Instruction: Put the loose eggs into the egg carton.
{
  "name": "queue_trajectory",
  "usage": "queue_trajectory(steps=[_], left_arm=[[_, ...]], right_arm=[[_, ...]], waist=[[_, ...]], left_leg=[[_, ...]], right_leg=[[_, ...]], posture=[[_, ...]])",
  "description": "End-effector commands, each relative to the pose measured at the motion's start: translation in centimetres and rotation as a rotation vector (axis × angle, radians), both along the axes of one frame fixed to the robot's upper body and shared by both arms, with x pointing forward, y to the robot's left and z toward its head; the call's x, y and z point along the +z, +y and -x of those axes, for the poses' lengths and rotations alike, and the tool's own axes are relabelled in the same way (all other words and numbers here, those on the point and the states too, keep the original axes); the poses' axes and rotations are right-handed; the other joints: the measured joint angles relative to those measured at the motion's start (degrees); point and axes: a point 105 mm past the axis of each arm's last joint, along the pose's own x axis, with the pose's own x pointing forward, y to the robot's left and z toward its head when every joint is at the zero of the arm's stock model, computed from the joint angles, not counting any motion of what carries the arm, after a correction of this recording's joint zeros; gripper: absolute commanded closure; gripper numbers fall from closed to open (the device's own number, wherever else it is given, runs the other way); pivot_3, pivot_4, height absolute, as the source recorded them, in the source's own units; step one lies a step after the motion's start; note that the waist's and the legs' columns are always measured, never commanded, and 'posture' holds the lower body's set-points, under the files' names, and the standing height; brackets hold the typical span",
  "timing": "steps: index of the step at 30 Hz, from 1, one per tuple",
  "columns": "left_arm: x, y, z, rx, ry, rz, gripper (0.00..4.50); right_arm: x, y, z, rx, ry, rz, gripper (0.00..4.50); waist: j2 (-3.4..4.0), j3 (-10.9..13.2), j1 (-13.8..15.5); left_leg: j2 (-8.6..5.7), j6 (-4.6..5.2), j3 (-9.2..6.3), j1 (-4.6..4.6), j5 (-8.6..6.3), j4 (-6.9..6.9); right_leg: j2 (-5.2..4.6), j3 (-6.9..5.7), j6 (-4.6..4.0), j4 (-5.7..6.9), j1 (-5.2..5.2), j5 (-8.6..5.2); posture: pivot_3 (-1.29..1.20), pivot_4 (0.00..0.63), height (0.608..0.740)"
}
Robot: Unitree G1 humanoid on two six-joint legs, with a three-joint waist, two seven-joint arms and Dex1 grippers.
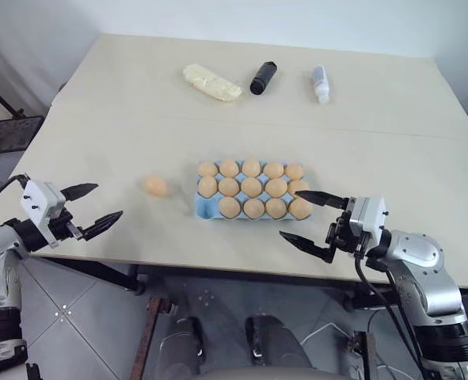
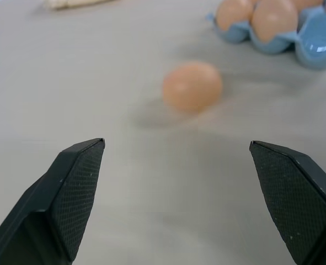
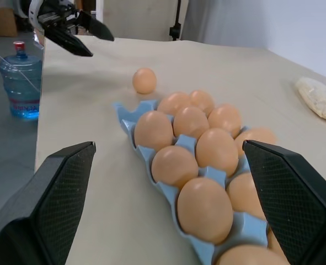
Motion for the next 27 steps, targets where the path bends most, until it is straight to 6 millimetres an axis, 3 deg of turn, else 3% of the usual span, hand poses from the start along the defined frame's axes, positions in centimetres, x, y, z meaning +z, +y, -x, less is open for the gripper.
queue_trajectory(steps=[1, 7, 19, 22, 25, 27], left_arm=[[1.4, -1.7, -0.7, -0.039, -0.078, -0.003, 0.01], [0.8, -4.9, -3.6, -0.098, -0.056, 0.021, 0.01], [-0.7, -7.9, -8.8, -0.099, -0.014, -0.008, 0.01], [-1.0, -8.1, -8.8, -0.119, -0.006, -0.022, 0.65], [-1.0, -8.2, -8.6, -0.141, -0.005, -0.028, 1.66], [-0.6, -8.6, -8.4, -0.167, -0.010, -0.015, 2.07]], right_arm=[[0.7, 0.3, 0.1, 0.020, -0.034, -0.017, 0.00], [0.7, 0.6, 0.1, 0.017, -0.042, -0.015, 0.00], [0.6, 0.8, 0.3, -0.016, -0.048, -0.031, 0.00], [0.6, 0.8, 0.3, -0.026, -0.049, -0.035, 0.00], [0.7, 0.7, 0.3, -0.036, -0.052, -0.036, 0.00], [0.7, 0.6, 0.3, -0.042, -0.054, -0.036, 0.00]], waist=[[0.00, 0.00, 0.08], [0.00, 0.00, 0.76], [0.01, 0.00, 0.69], [0.01, 0.00, 0.65], [0.01, 0.00, 0.72], [0.01, 0.00, 0.79]], left_leg=[[-0.01, 0.01, 0.00, 0.00, -0.01, -0.03], [0.01, 0.14, 0.05, -0.02, 0.10, -0.23], [0.10, -0.14, 0.24, -0.03, 0.20, -0.02], [0.14, -0.14, 0.26, -0.04, 0.19, -0.02], [0.16, -0.17, 0.28, -0.04, 0.18, -0.02], [0.17, -0.18, 0.25, -0.04, 0.19, -0.01]], right_leg=[[-0.01, -0.01, 0.00, -0.05, 0.02, 0.00], [0.12, 0.03, 0.00, -0.27, -0.02, 0.01], [0.38, 0.00, 0.03, -0.24, -0.11, 0.00], [0.38, -0.17, 0.04, -0.24, -0.11, 0.01], [0.41, -0.21, 0.04, -0.23, -0.12, 0.01], [0.40, -0.25, 0.04, -0.22, -0.12, 0.00]], posture=[[0.00, 0.150, 0.740], [0.00, 0.150, 0.740], [0.00, 0.150, 0.740], [0.00, 0.150, 0.740], [0.00, 0.150, 0.740], [0.00, 0.150, 0.740]])
